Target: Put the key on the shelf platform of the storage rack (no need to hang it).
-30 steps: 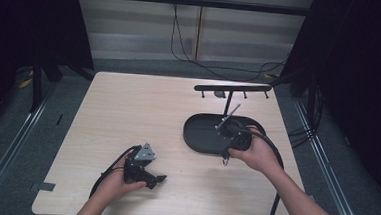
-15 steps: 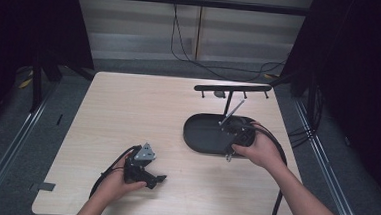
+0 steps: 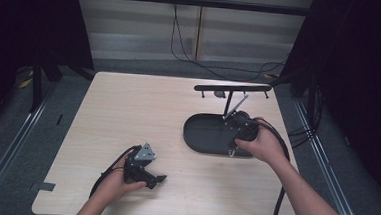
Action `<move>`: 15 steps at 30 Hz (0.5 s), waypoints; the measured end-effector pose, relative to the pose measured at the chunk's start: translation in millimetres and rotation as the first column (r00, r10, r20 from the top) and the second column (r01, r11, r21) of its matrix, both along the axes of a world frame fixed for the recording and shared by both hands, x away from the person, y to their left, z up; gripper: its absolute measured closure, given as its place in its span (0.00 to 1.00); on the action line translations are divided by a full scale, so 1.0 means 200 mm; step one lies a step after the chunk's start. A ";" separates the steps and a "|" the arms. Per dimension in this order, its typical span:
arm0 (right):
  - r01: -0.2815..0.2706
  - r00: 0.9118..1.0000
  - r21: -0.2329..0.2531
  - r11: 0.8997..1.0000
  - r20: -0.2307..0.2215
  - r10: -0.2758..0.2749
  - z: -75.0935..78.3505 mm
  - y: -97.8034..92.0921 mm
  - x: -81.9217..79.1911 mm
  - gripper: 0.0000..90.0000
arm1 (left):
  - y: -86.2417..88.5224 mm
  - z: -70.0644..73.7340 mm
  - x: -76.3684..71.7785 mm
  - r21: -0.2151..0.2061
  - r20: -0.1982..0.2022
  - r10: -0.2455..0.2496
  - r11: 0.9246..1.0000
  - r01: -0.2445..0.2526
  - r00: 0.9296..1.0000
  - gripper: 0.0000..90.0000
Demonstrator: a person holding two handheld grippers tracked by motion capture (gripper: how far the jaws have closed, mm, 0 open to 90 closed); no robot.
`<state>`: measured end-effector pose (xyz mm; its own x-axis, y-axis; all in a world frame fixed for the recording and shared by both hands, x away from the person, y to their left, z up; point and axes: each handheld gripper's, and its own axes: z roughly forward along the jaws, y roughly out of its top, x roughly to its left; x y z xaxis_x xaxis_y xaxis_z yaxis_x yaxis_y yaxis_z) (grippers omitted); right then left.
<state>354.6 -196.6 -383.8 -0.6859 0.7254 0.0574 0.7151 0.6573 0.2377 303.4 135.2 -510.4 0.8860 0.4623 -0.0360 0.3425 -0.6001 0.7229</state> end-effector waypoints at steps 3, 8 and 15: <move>0.000 1.000 -0.008 1.000 0.007 0.000 0.01 0.00 0.01 0.91 | 0.00 0.00 0.00 -0.001 -0.001 -0.001 1.000 0.001 1.000 0.08; 0.008 1.000 -0.009 1.000 0.008 -0.008 0.01 -0.01 0.03 0.91 | 0.00 0.00 0.00 0.001 0.000 0.000 1.000 0.000 1.000 0.08; 0.026 1.000 -0.011 1.000 0.002 -0.026 0.00 -0.03 0.06 0.91 | 0.00 0.00 0.00 0.004 0.001 -0.003 1.000 0.003 1.000 0.08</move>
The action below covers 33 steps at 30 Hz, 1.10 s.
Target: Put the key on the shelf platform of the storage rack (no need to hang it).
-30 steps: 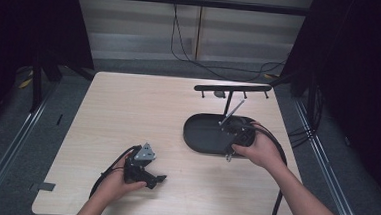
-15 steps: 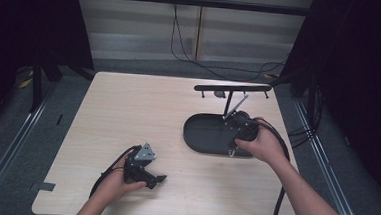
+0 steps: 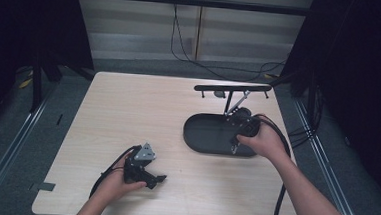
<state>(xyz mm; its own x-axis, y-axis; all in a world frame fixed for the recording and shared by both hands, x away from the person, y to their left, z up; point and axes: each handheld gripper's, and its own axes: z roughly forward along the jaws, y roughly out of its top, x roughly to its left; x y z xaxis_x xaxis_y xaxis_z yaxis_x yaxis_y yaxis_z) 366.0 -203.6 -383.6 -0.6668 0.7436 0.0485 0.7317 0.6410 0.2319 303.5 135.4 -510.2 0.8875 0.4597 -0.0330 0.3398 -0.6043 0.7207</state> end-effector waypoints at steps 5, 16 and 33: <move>0.015 1.000 -0.004 1.000 0.012 -0.015 0.01 -0.02 0.02 0.91 | 0.00 0.00 0.00 -0.004 -0.001 0.003 1.000 -0.003 1.000 0.08; 0.039 0.999 -0.020 0.999 0.017 -0.039 0.01 -0.05 0.05 0.91 | 0.00 0.00 0.00 -0.005 -0.001 0.003 1.000 -0.003 1.000 0.08; 0.074 0.997 -0.036 0.997 0.032 -0.073 -0.05 -0.09 0.11 0.91 | 0.00 0.00 0.00 -0.004 -0.002 0.003 1.000 -0.003 1.000 0.08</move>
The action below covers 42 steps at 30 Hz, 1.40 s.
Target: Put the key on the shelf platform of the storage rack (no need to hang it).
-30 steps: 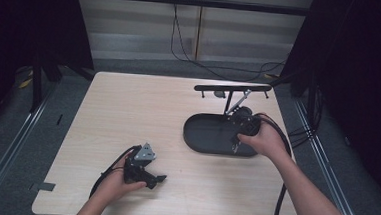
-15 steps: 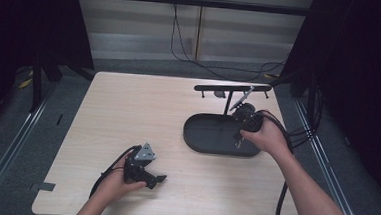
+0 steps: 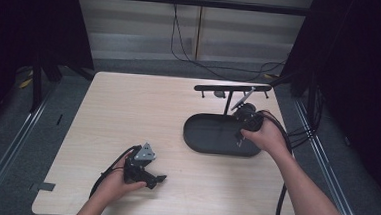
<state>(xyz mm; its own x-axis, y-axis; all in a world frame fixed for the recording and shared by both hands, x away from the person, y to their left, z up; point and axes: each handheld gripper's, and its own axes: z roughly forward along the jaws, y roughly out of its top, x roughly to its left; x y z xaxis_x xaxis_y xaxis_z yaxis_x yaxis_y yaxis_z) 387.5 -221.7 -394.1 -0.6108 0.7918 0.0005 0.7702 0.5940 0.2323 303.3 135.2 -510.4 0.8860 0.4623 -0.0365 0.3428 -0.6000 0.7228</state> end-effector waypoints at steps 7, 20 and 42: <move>0.016 1.000 -0.002 1.000 -0.003 -0.016 -0.03 -0.01 0.01 0.91 | 0.00 0.00 0.00 -0.001 0.000 -0.001 1.000 0.001 1.000 0.08; 0.024 1.000 -0.015 1.000 0.007 -0.024 -0.08 0.00 0.03 0.91 | 0.00 0.00 0.00 -0.001 0.000 0.001 1.000 -0.001 1.000 0.08; 0.035 0.998 -0.037 0.999 0.045 -0.034 -0.16 -0.01 0.06 0.91 | 0.00 0.00 0.00 0.016 0.004 -0.010 1.000 0.010 1.000 0.08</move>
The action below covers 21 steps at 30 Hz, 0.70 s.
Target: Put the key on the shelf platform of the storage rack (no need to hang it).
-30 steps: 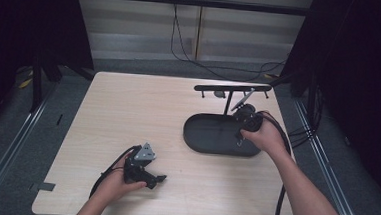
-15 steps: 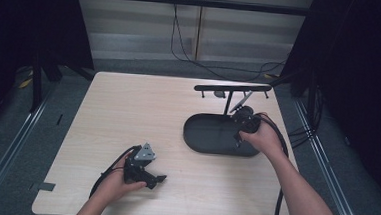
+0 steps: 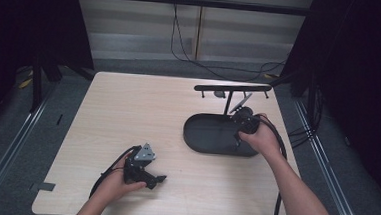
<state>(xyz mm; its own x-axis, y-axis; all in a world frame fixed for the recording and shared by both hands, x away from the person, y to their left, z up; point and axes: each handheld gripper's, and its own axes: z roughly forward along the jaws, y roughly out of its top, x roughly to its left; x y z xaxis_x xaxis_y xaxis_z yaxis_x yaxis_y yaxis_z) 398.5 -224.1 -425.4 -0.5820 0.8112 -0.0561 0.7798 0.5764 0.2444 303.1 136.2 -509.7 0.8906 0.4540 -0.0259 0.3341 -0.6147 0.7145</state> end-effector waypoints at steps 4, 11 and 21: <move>-0.005 1.000 0.009 1.000 -0.002 0.005 -0.02 -0.01 0.01 0.91 | 0.00 0.00 0.00 -0.002 0.001 0.000 1.000 0.000 1.000 0.08; 0.004 1.000 0.011 1.000 -0.004 -0.004 -0.04 -0.02 0.01 0.91 | 0.00 0.00 0.00 0.000 0.000 0.000 1.000 0.000 1.000 0.08; 0.028 1.000 0.016 0.999 -0.006 -0.028 -0.04 -0.05 0.01 0.90 | 0.00 0.00 0.00 0.001 0.000 0.001 1.000 -0.001 1.000 0.08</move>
<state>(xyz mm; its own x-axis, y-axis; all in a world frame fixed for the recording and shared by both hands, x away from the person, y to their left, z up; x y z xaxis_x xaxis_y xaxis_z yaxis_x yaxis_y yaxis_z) 400.6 -233.8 -433.6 -0.5595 0.8279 -0.0395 0.7969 0.5504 0.2491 302.5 136.3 -509.7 0.8904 0.4545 -0.0253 0.3345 -0.6156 0.7135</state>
